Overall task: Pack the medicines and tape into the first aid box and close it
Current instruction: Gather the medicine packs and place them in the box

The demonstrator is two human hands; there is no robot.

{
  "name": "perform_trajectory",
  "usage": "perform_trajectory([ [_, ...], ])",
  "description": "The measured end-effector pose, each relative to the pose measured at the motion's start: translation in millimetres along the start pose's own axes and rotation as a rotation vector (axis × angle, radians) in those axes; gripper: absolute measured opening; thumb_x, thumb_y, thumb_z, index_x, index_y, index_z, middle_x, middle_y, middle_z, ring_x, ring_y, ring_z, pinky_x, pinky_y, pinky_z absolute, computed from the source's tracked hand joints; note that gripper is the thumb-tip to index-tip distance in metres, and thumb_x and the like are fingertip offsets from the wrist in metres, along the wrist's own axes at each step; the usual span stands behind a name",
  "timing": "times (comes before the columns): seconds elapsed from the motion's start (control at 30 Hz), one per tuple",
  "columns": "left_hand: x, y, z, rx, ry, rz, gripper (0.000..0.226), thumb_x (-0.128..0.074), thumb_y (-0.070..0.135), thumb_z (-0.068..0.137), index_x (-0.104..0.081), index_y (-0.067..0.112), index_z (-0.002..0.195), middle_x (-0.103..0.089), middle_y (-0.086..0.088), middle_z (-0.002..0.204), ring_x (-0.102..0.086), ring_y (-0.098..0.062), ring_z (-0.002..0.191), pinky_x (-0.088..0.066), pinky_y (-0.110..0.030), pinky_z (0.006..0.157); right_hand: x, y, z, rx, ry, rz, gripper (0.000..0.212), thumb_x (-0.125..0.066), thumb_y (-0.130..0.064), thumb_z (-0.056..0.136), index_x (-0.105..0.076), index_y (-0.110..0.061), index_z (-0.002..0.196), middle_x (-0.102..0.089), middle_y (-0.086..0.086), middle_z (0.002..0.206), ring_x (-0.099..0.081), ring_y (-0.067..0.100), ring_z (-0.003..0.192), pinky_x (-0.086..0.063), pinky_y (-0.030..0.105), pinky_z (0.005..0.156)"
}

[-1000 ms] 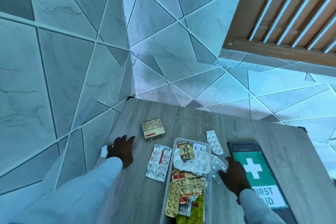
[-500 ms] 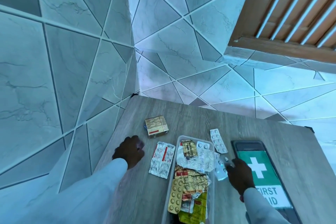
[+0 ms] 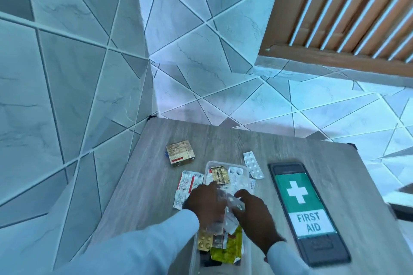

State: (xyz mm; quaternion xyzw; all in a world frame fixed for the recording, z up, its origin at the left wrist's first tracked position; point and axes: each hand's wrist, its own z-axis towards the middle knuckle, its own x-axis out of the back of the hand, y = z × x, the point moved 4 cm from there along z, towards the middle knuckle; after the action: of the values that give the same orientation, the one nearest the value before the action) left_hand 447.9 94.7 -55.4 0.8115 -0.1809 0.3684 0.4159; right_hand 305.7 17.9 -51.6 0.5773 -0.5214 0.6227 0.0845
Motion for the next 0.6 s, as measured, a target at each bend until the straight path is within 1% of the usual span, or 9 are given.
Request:
perform_trajectory([
  [0.07, -1.5, 0.4, -0.4, 0.004, 0.007, 0.065, 0.044, -0.051, 0.046, 0.086, -0.055, 0.021, 0.122, -0.064, -0.01, 0.117, -0.062, -0.03, 0.105, -0.054, -0.041, 0.085, -4.8, 2.6, -0.5, 0.042, 0.017, -0.15, 0.031, -0.056, -0.037, 0.086, -0.056, -0.028, 0.115, -0.064, -0.001, 0.108, -0.059, 0.022, 0.102, -0.047, 0.036, 0.078],
  [0.13, 1.6, -1.3, 0.1, -0.008, 0.023, 0.089, 0.043, -0.051, 0.043, 0.09, -0.055, 0.022, 0.127, -0.061, -0.008, 0.125, -0.059, -0.029, 0.113, -0.051, -0.038, 0.089, -3.3, 1.9, -0.9, 0.081, 0.072, -0.216, 0.028, -0.056, -0.035, 0.088, -0.059, -0.025, 0.114, -0.059, -0.001, 0.112, -0.056, 0.022, 0.106, -0.048, 0.036, 0.077],
  [0.2, 9.4, -3.7, 0.2, -0.013, 0.069, 0.095, 0.04, -0.051, 0.042, 0.093, -0.055, 0.023, 0.127, -0.06, -0.005, 0.128, -0.058, -0.026, 0.116, -0.048, -0.035, 0.09, 0.2, 3.0, -0.4, 0.121, 0.167, -0.213, 0.022, -0.059, -0.034, 0.088, -0.063, -0.024, 0.107, -0.059, -0.002, 0.109, -0.057, 0.02, 0.102, -0.05, 0.035, 0.073],
  [0.27, 21.6, -9.8, 4.0, 0.001, 0.173, 0.107, 0.033, -0.051, 0.04, 0.093, -0.058, 0.025, 0.122, -0.064, -0.002, 0.124, -0.061, -0.025, 0.111, -0.049, -0.034, 0.087, 7.7, 9.7, 4.0, 0.076, 0.244, -0.137, 0.019, -0.063, -0.033, 0.088, -0.065, -0.022, 0.103, -0.061, -0.002, 0.105, -0.059, 0.02, 0.096, -0.051, 0.034, 0.071],
  [0.37, 36.3, -38.3, 16.0, 0.09, 0.26, 0.056, 0.028, -0.055, 0.034, 0.091, -0.058, 0.028, 0.118, -0.065, 0.0, 0.121, -0.064, -0.023, 0.106, -0.053, -0.033, 0.085, 22.6, 30.6, 16.2, -0.065, 0.336, 0.055, 0.017, -0.065, -0.024, 0.088, -0.067, -0.017, 0.103, -0.064, 0.005, 0.106, -0.061, 0.023, 0.092, -0.049, 0.034, 0.08],
  [0.43, 36.9, -64.8, 25.1, 0.157, 0.178, 0.003, 0.039, -0.062, 0.029, 0.087, -0.052, 0.028, 0.125, -0.059, -0.002, 0.129, -0.059, -0.023, 0.114, -0.05, -0.036, 0.093, 27.2, 49.2, 23.6, -0.2, 0.322, 0.144, 0.019, -0.065, -0.021, 0.088, -0.064, -0.015, 0.106, -0.065, 0.009, 0.108, -0.06, 0.024, 0.095, -0.046, 0.032, 0.079],
  [0.5, 27.9, -83.8, 32.7, 0.191, 0.035, 0.029, 0.065, -0.073, 0.03, 0.078, -0.043, 0.029, 0.136, -0.049, -0.006, 0.135, -0.05, -0.026, 0.123, -0.046, -0.04, 0.1, 21.8, 64.3, 30.7, -0.329, 0.191, 0.189, 0.028, -0.067, -0.024, 0.087, -0.059, -0.017, 0.113, -0.065, 0.009, 0.112, -0.06, 0.027, 0.099, -0.045, 0.031, 0.073],
  [0.57, 17.1, -92.6, 37.6, 0.227, -0.044, 0.095, 0.088, -0.08, 0.034, 0.069, -0.032, 0.029, 0.143, -0.041, -0.009, 0.135, -0.044, -0.029, 0.127, -0.045, -0.044, 0.102, 9.7, 73.8, 38.6, -0.422, 0.045, 0.244, 0.042, -0.07, -0.029, 0.085, -0.053, -0.016, 0.121, -0.065, 0.009, 0.117, -0.06, 0.029, 0.106, -0.047, 0.032, 0.078],
  [0.6, 12.8, -94.4, 39.7, 0.256, -0.037, 0.107, 0.092, -0.081, 0.037, 0.068, -0.03, 0.029, 0.144, -0.039, -0.01, 0.135, -0.041, -0.031, 0.127, -0.045, -0.045, 0.102, 5.3, 78.0, 43.0, -0.461, 0.017, 0.275, 0.049, -0.071, -0.032, 0.083, -0.052, -0.016, 0.124, -0.065, 0.01, 0.12, -0.06, 0.03, 0.108, -0.047, 0.033, 0.083],
])
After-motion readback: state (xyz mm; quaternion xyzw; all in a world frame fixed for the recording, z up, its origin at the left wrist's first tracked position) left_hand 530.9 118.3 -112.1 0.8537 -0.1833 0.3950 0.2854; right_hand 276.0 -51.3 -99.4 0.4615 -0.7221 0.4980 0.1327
